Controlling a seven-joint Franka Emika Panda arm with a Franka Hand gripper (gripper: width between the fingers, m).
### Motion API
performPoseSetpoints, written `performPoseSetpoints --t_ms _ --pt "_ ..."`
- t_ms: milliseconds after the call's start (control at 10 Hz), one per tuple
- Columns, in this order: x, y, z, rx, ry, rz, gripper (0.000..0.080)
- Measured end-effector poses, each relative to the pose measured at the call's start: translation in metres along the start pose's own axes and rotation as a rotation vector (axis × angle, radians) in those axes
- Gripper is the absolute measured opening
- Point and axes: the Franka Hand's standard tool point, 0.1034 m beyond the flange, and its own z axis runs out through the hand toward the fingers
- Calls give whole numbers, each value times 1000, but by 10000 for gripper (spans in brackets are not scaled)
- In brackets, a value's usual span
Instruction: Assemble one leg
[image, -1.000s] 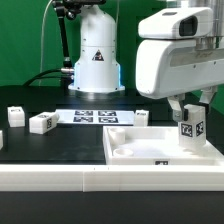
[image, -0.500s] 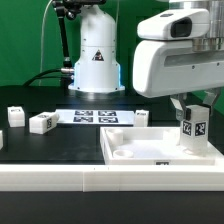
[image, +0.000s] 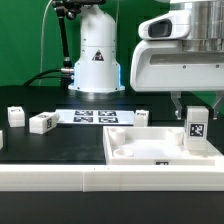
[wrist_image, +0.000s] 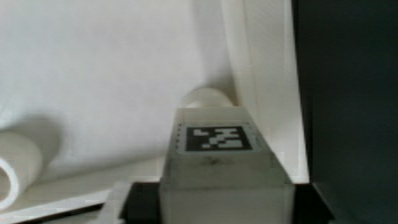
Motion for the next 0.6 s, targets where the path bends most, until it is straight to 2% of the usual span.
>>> performPoseSetpoints --t_ms 200,400,500,600 --pt "1 0 0 -1 2 238 291" --pt "5 5 0 21 -11 336 291" --pt "3 2 0 22 -13 383 291" --pt "3 2 0 23 -13 311 291"
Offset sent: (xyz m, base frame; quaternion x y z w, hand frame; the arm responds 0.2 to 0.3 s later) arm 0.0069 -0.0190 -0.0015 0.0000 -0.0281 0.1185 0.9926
